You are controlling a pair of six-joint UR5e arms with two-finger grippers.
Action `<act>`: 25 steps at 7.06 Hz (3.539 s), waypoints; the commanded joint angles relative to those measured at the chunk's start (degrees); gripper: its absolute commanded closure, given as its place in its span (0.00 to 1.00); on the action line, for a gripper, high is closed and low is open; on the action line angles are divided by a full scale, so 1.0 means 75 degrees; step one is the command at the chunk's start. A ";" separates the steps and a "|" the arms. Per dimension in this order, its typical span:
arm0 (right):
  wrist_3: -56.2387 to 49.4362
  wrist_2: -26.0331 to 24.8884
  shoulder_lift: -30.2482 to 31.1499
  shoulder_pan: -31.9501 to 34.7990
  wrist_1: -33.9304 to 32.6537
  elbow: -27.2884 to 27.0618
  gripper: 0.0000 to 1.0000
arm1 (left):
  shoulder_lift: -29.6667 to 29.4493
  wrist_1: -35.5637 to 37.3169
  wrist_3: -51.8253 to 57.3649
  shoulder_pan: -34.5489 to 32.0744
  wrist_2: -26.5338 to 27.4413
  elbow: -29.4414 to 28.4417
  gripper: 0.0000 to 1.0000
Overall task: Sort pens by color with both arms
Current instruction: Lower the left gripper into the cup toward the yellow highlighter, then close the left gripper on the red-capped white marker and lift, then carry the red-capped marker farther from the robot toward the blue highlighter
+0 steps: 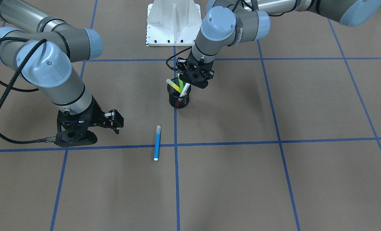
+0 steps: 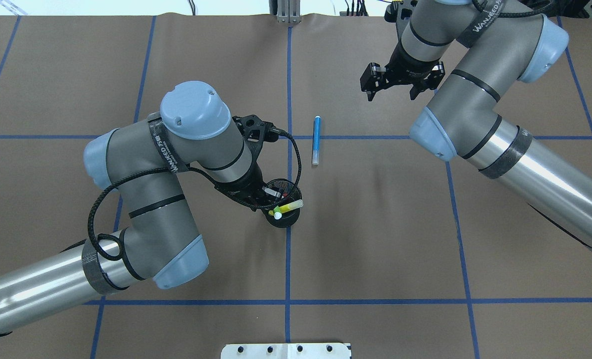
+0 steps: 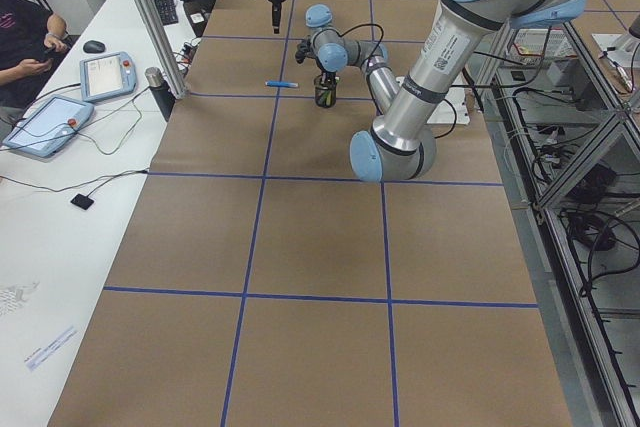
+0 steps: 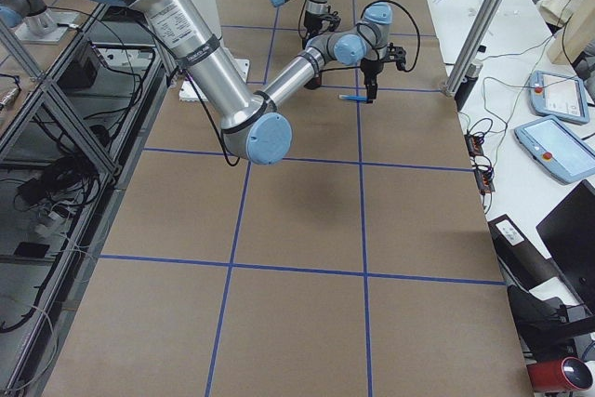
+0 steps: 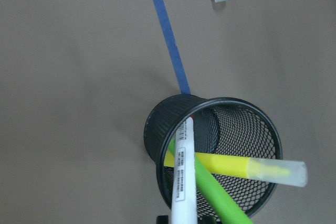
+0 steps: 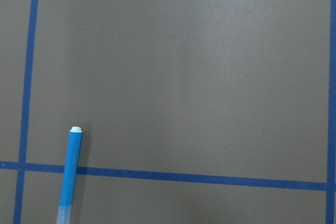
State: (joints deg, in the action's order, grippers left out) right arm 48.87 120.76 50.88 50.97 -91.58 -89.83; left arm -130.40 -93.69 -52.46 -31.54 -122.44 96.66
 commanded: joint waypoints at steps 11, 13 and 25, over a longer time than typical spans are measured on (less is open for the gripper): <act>0.0000 -0.0012 0.0000 0.0000 0.0000 -0.0010 0.00 | -0.0004 0.0843 -0.0002 -0.0072 0.0025 0.1149 0.89; 0.0000 -0.0012 0.0000 0.0000 0.0000 -0.0011 0.00 | -0.0027 0.0973 -0.0316 -0.0305 0.0048 0.1338 0.89; 0.0000 0.0000 -0.0011 -0.0011 0.0000 -0.0022 0.00 | -0.2359 -0.2599 -0.2592 -0.1478 0.0810 -0.4037 0.89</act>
State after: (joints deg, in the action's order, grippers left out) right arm 48.87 120.76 50.84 50.89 -91.58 -90.00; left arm -147.40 -110.68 -72.16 -42.11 -116.39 70.16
